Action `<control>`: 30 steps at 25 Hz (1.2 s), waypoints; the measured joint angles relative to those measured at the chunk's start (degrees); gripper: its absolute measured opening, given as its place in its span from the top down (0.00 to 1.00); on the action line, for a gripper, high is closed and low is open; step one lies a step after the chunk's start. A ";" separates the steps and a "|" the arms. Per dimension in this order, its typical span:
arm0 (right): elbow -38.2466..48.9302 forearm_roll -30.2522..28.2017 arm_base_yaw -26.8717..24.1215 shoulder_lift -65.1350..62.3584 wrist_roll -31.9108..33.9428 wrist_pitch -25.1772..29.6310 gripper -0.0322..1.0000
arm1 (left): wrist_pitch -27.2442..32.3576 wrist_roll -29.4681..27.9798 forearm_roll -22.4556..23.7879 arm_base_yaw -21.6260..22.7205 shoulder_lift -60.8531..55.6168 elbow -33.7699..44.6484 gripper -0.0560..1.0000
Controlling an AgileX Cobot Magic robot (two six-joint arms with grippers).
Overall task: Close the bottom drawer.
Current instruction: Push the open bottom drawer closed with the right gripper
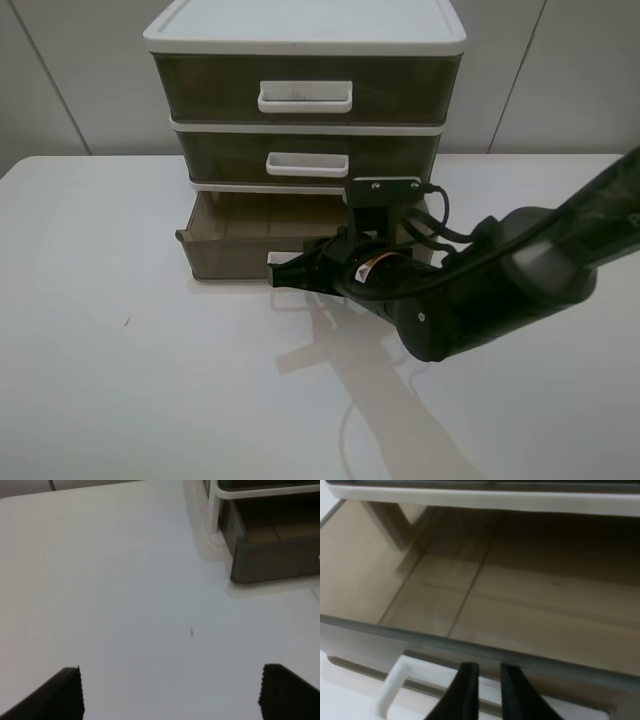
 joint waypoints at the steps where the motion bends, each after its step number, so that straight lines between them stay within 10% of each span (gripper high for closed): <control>1: 0.00 0.00 0.00 0.44 0.00 -0.36 0.95 | 0.00 0.00 0.00 0.00 0.00 0.00 0.27; 30: -6.81 6.56 1.41 7.83 0.39 -8.18 0.95 | 0.00 0.00 0.00 0.00 0.00 0.00 0.27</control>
